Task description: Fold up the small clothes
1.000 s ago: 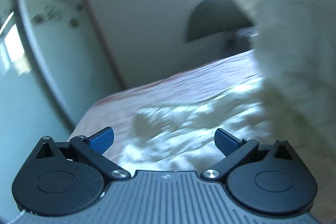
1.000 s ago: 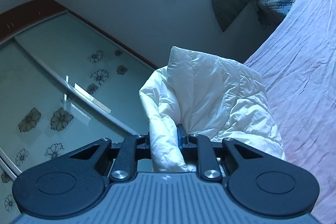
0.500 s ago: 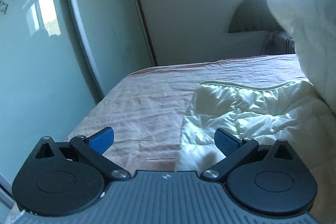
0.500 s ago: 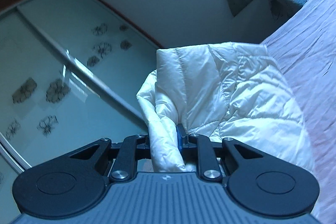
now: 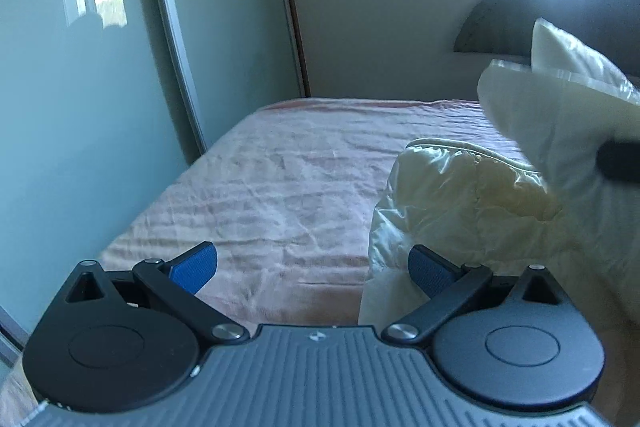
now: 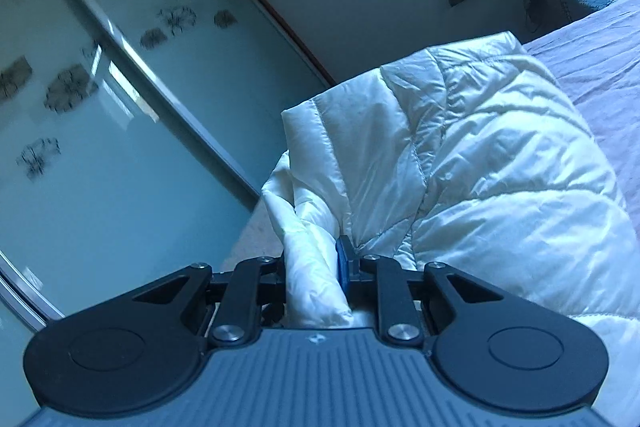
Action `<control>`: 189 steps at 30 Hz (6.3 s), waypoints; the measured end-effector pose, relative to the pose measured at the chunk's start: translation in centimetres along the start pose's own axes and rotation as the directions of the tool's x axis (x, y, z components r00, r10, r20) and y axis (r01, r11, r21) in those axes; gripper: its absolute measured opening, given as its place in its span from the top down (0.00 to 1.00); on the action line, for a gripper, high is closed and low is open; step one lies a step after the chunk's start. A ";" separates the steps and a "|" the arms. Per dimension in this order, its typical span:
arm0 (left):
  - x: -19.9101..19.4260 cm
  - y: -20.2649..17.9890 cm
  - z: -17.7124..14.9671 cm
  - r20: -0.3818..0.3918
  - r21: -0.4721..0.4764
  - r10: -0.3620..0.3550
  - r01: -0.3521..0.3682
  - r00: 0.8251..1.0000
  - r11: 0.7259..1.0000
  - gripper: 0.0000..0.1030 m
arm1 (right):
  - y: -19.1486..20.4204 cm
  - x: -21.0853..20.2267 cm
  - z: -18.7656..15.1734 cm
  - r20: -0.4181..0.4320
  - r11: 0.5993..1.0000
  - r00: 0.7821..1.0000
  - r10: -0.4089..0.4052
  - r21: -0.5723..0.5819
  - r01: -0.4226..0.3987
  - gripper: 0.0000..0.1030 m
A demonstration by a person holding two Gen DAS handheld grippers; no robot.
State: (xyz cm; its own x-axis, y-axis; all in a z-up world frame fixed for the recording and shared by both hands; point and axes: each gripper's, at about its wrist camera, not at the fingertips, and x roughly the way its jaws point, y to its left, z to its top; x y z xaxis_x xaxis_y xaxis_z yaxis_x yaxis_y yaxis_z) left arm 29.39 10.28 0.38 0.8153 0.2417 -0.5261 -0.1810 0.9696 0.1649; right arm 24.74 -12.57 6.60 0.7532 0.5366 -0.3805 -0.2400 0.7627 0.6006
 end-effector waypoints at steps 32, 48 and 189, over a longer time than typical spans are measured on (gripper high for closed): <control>-0.1 4.4 1.0 -0.046 -0.172 0.076 -0.082 0.996 0.982 0.00 | 4.5 -5.3 -0.3 -0.107 0.959 0.962 0.253 -0.105 -0.264 0.20; -7.0 2.4 5.5 0.090 -0.175 -0.199 0.213 0.976 0.961 0.00 | -3.8 -6.1 -0.6 0.048 0.903 0.971 -0.235 -0.358 0.237 0.12; -2.5 -12.2 0.0 -0.110 -0.122 -0.585 0.573 0.804 0.810 0.79 | -18.1 -13.3 6.9 0.033 0.995 0.995 -0.098 0.006 0.098 0.47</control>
State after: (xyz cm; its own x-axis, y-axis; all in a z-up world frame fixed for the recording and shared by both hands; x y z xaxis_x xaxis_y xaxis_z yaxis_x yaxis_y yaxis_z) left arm 29.58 -2.13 -0.31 0.7007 -0.3685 -0.6109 0.2532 0.9290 -0.2700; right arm 23.26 -36.05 5.64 0.7930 0.4469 -0.4140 -0.1613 0.8094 0.5647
